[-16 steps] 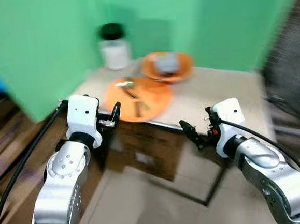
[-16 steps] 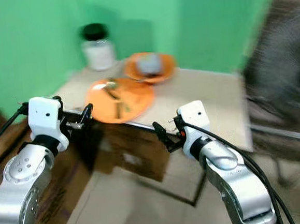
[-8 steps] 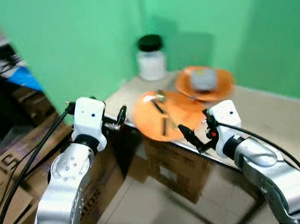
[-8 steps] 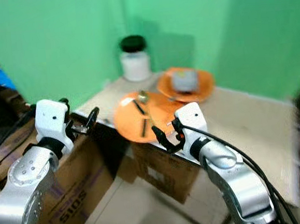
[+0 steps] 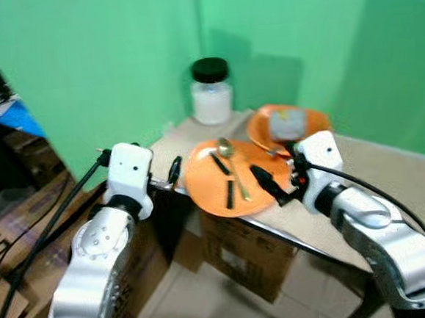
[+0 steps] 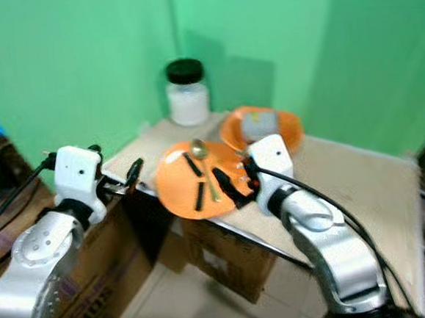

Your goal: Setting the table

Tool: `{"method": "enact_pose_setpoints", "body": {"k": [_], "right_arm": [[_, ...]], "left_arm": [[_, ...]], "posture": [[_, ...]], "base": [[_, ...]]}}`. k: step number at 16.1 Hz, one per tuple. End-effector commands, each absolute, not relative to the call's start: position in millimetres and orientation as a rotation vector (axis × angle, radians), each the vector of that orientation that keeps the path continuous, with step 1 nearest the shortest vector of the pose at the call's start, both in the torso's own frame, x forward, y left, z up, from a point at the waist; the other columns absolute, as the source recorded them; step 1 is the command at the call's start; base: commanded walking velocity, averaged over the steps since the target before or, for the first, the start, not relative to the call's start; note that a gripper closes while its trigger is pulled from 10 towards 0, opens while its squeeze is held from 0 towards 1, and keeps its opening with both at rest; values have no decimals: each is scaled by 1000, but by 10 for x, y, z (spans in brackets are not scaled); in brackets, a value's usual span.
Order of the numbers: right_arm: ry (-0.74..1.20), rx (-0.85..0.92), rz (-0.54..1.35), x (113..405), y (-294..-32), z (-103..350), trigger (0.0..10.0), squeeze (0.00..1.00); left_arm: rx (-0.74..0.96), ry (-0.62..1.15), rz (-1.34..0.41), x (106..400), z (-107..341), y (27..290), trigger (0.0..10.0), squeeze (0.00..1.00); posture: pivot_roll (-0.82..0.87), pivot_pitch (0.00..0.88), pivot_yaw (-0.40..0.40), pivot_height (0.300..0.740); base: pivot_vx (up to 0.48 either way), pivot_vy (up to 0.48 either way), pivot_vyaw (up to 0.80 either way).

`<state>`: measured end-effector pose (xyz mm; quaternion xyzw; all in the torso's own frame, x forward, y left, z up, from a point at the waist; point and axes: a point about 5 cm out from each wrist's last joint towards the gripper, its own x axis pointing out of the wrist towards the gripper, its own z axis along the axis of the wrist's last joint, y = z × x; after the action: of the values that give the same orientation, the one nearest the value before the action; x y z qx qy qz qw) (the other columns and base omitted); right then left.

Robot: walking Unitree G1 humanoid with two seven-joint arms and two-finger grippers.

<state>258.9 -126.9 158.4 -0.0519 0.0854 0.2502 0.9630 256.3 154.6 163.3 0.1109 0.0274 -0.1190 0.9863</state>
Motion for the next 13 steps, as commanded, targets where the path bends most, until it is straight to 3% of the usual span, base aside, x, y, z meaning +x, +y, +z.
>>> {"method": "enact_pose_setpoints", "body": {"k": [1, 11, 13], "right_arm": [[155, -110, 495, 2623, -1300, 1622, 10000, 0], [139, -77, 432, 2677, -1339, 1629, 10000, 0], [141, -76, 435, 2682, -1340, 1627, 10000, 0]], "left_arm": [[223, 51, -247, 2554, 1644, 1547, 10000, 0], [244, 70, -281, 2519, 1615, 1550, 10000, 0], [255, 72, -281, 2514, 1613, 1563, 10000, 0]], "posture": [[133, 0, 0, 740], [141, 0, -1, 740], [142, 0, -1, 740]], "base": [[289, 0, 0], [278, 0, 0], [0, 0, 0]]}}
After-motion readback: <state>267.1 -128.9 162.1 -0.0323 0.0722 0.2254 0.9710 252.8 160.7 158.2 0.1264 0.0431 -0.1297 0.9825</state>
